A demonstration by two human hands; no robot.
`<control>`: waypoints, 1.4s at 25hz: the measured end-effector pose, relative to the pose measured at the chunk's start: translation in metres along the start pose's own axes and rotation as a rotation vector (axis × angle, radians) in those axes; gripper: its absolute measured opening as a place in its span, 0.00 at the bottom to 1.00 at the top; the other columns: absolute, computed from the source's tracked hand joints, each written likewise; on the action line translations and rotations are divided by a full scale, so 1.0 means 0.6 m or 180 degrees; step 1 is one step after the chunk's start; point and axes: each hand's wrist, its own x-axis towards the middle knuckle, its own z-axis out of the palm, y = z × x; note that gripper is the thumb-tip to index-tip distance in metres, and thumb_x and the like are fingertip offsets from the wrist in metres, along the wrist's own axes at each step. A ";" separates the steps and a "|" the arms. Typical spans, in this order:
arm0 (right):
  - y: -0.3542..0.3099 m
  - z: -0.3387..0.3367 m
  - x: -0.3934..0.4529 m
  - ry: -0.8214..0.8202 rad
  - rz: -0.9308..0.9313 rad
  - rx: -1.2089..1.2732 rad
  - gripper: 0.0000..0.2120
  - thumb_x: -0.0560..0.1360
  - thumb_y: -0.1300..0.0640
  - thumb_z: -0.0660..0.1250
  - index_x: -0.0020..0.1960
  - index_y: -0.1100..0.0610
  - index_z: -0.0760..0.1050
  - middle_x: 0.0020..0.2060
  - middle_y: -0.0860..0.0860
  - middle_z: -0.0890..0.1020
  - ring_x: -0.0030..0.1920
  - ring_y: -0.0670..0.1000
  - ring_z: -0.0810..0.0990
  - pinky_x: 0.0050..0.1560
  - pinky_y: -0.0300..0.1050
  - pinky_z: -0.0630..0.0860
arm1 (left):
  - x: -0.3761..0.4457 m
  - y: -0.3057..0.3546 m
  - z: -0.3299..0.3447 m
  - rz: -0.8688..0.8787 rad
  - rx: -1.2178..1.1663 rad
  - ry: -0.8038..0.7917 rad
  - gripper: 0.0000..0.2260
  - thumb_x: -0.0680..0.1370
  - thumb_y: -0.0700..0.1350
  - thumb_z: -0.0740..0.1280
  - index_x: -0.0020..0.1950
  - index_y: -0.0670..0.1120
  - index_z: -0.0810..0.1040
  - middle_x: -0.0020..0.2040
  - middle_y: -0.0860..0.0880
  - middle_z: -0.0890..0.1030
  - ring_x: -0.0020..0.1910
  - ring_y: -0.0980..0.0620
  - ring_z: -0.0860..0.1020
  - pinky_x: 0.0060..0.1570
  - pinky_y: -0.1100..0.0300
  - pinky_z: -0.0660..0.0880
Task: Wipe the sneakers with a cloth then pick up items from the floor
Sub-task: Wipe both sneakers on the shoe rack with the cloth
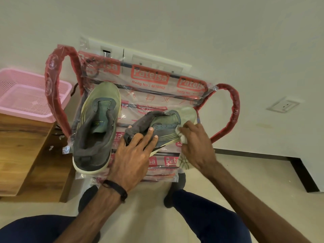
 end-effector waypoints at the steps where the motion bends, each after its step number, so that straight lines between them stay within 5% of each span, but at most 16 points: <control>1: -0.018 0.002 -0.020 -0.0014 -0.0277 0.0043 0.25 0.69 0.61 0.76 0.65 0.57 0.78 0.58 0.52 0.79 0.56 0.54 0.75 0.54 0.51 0.80 | -0.004 -0.002 0.000 0.0005 -0.0010 0.0026 0.36 0.62 0.43 0.81 0.70 0.45 0.77 0.72 0.44 0.74 0.57 0.46 0.73 0.52 0.42 0.75; 4: -0.001 -0.006 -0.030 -0.0156 -0.0766 -0.0003 0.27 0.66 0.59 0.79 0.65 0.56 0.79 0.57 0.52 0.79 0.54 0.54 0.77 0.50 0.49 0.79 | -0.006 -0.003 -0.001 0.0107 0.0007 0.0037 0.36 0.63 0.43 0.81 0.71 0.46 0.76 0.73 0.45 0.73 0.57 0.46 0.73 0.53 0.43 0.75; 7: 0.050 -0.006 0.003 -0.0002 -0.0295 -0.0112 0.23 0.70 0.57 0.77 0.64 0.57 0.79 0.59 0.54 0.79 0.56 0.56 0.76 0.52 0.55 0.81 | -0.001 0.001 0.002 0.0061 0.0013 -0.0012 0.37 0.63 0.43 0.80 0.72 0.46 0.75 0.74 0.45 0.72 0.58 0.46 0.72 0.53 0.41 0.75; 10: 0.045 0.003 0.012 0.0027 0.0045 0.0044 0.20 0.74 0.57 0.73 0.65 0.58 0.78 0.60 0.54 0.78 0.57 0.56 0.74 0.54 0.51 0.78 | 0.004 -0.004 0.000 0.0011 0.0094 -0.0152 0.38 0.63 0.45 0.81 0.73 0.47 0.74 0.75 0.45 0.71 0.60 0.45 0.71 0.57 0.36 0.74; 13: 0.038 0.005 -0.005 0.0080 0.0037 0.0289 0.20 0.75 0.58 0.71 0.66 0.59 0.78 0.60 0.54 0.78 0.58 0.55 0.74 0.56 0.51 0.76 | 0.000 -0.005 -0.025 -0.0087 0.0242 -0.0147 0.35 0.68 0.56 0.78 0.73 0.50 0.74 0.75 0.47 0.71 0.64 0.44 0.75 0.68 0.28 0.60; 16: 0.045 0.001 -0.023 0.0182 0.0136 0.0498 0.21 0.74 0.58 0.72 0.67 0.58 0.78 0.60 0.54 0.78 0.60 0.55 0.74 0.58 0.52 0.75 | 0.016 0.030 -0.070 -0.0384 0.0283 0.0144 0.33 0.74 0.67 0.67 0.74 0.50 0.72 0.74 0.49 0.72 0.65 0.46 0.75 0.69 0.33 0.56; 22: 0.044 -0.001 -0.043 0.0291 0.0339 0.0714 0.22 0.74 0.59 0.74 0.67 0.55 0.78 0.60 0.52 0.78 0.61 0.53 0.73 0.59 0.50 0.76 | 0.071 0.067 -0.061 -0.0266 0.0336 -0.0596 0.39 0.76 0.63 0.67 0.80 0.47 0.56 0.78 0.46 0.63 0.72 0.44 0.65 0.70 0.44 0.62; 30: 0.017 0.000 -0.063 0.0147 -0.0010 0.0573 0.27 0.71 0.60 0.76 0.69 0.54 0.77 0.62 0.51 0.77 0.61 0.53 0.73 0.60 0.50 0.78 | 0.110 0.021 -0.055 0.0256 0.0215 -0.1047 0.30 0.75 0.54 0.73 0.75 0.56 0.67 0.75 0.45 0.65 0.71 0.42 0.64 0.70 0.46 0.68; 35: 0.054 -0.018 -0.074 0.0552 0.0685 0.0891 0.25 0.72 0.65 0.72 0.68 0.56 0.76 0.62 0.53 0.76 0.60 0.54 0.71 0.61 0.50 0.76 | 0.109 -0.019 -0.066 0.0678 0.0094 -0.1208 0.30 0.75 0.51 0.74 0.75 0.58 0.68 0.75 0.48 0.65 0.70 0.45 0.65 0.66 0.49 0.72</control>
